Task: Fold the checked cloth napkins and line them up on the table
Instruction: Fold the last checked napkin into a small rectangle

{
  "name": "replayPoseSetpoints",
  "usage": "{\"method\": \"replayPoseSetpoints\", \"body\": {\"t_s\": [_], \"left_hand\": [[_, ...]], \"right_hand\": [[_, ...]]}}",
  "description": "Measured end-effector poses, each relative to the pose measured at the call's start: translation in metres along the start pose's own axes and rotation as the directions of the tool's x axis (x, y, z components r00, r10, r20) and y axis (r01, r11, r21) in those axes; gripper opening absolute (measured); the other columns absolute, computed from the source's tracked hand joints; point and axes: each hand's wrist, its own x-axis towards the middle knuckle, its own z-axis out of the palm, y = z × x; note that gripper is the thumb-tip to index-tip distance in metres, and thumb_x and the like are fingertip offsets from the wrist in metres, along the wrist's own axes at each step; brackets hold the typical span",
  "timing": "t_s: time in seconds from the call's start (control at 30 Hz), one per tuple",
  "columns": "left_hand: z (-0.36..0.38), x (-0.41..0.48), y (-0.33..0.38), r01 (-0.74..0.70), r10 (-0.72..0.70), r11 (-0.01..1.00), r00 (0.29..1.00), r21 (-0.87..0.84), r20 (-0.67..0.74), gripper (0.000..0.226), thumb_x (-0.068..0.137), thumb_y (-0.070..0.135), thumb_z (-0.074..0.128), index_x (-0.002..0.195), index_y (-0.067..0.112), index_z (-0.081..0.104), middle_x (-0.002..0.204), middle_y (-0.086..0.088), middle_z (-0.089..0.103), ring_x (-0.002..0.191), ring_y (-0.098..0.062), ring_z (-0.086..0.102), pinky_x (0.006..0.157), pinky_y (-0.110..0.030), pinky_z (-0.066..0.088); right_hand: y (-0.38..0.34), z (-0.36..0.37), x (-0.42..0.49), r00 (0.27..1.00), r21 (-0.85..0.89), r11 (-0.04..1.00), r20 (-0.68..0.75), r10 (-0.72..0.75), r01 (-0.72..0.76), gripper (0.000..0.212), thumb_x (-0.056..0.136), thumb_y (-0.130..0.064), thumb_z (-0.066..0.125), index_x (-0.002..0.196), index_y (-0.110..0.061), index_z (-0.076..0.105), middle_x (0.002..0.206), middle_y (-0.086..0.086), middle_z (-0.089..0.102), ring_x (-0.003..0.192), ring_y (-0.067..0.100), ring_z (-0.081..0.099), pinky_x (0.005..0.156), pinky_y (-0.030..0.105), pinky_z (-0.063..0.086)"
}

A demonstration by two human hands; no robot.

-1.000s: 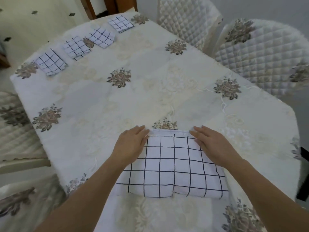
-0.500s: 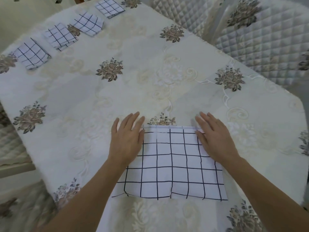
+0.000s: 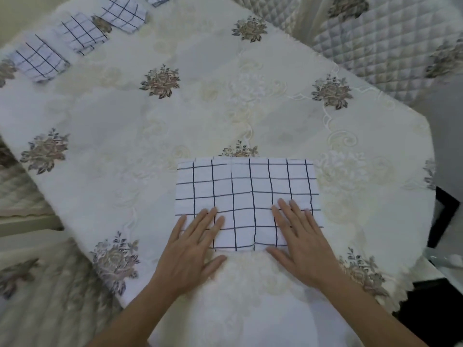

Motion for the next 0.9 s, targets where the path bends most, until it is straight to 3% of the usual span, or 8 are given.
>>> {"method": "replayPoseSetpoints", "body": {"t_s": [0.3, 0.47, 0.63, 0.9], "left_hand": [[0.011, -0.014, -0.030, 0.012, -0.011, 0.999, 0.999, 0.031, -0.046, 0.074, 0.099, 0.060, 0.037, 0.159, 0.021, 0.020, 0.167, -0.001, 0.012, 0.154, -0.019, 0.012, 0.120, -0.051, 0.022], [0.003, -0.020, -0.006, 0.061, -0.059, 0.998, 0.995, 0.021, -0.085, 0.074, 0.099, 0.057, 0.033, 0.159, 0.017, 0.015, 0.168, -0.003, 0.009, 0.154, -0.021, 0.010, 0.122, -0.055, 0.016], [0.015, -0.016, 0.050, -0.038, 0.038, 0.999, 0.999, 0.005, -0.036, 0.074, 0.102, 0.058, 0.028, 0.160, 0.015, 0.010, 0.168, -0.003, 0.002, 0.155, -0.019, 0.003, 0.122, -0.051, 0.020], [0.026, -0.049, 0.015, 0.071, -0.070, 0.997, 0.997, 0.034, -0.035, 0.070, 0.102, 0.059, 0.024, 0.160, 0.021, 0.013, 0.168, 0.000, 0.006, 0.154, -0.018, 0.007, 0.122, -0.053, 0.017]], "right_hand": [[0.031, 0.000, -0.008, 0.998, -0.157, 0.987, 0.050, -0.022, 0.030, 0.090, 0.096, -0.075, 0.026, 0.160, -0.014, 0.011, 0.168, 0.004, 0.007, 0.155, 0.024, 0.006, 0.121, 0.053, 0.022], [0.015, -0.005, -0.020, 1.000, -0.119, 0.992, -0.001, 0.030, -0.030, 0.091, 0.096, -0.075, 0.026, 0.160, -0.012, 0.010, 0.168, 0.007, 0.006, 0.155, 0.028, 0.006, 0.121, 0.056, 0.020], [-0.042, 0.013, -0.028, 0.999, -0.046, 0.999, -0.052, 0.008, -0.010, 0.086, 0.099, -0.068, 0.030, 0.158, -0.006, 0.017, 0.167, 0.010, 0.012, 0.155, 0.026, 0.010, 0.122, 0.052, 0.020], [-0.005, 0.014, -0.065, 0.993, -0.111, 0.988, 0.043, 0.109, -0.103, 0.082, 0.101, -0.064, 0.024, 0.160, -0.009, 0.008, 0.169, 0.006, 0.002, 0.155, 0.021, 0.001, 0.125, 0.045, 0.013]]}}
